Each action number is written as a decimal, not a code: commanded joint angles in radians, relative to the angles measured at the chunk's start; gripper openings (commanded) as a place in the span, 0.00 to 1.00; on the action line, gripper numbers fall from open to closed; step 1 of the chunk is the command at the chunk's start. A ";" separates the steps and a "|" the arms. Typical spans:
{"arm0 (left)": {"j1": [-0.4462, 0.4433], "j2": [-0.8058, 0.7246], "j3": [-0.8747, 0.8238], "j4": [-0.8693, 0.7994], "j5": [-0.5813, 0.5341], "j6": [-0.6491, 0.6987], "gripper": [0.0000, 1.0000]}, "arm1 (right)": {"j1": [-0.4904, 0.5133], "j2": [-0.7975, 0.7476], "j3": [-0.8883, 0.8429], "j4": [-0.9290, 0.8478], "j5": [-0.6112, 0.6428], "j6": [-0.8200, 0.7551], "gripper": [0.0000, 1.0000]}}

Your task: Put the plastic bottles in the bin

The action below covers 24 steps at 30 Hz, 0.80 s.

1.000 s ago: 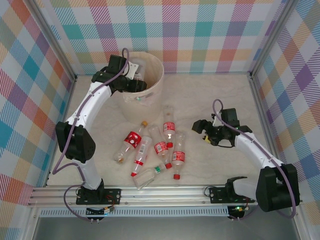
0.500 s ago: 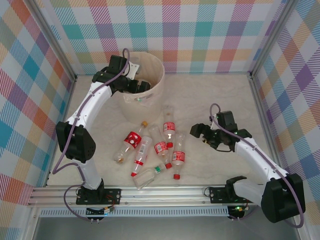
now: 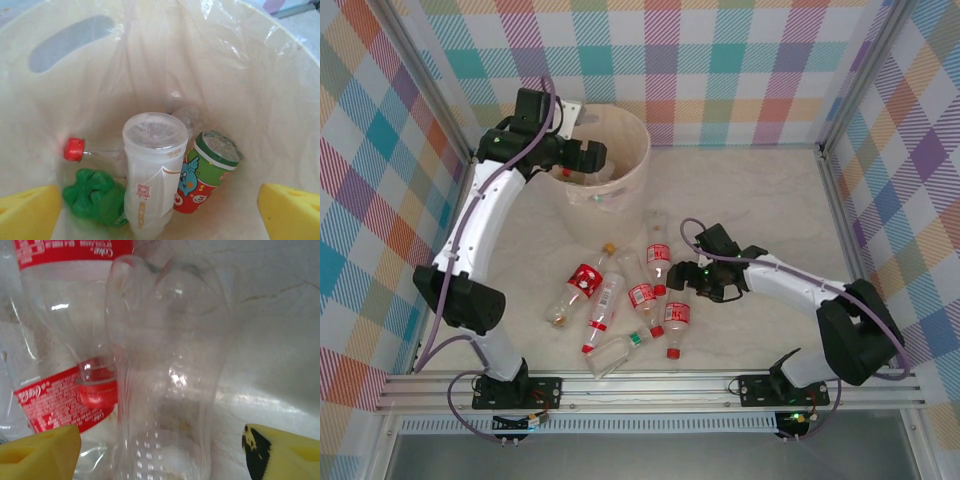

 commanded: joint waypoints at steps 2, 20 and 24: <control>-0.013 -0.168 -0.137 -0.006 0.024 -0.042 1.00 | 0.004 0.073 0.057 0.002 0.041 -0.014 0.82; -0.168 -0.676 -0.981 0.447 0.338 -0.418 1.00 | -0.057 0.111 0.093 -0.044 0.095 -0.079 0.55; -0.211 -0.685 -1.053 0.638 0.417 -0.475 1.00 | -0.126 -0.008 0.077 -0.103 0.086 -0.116 0.52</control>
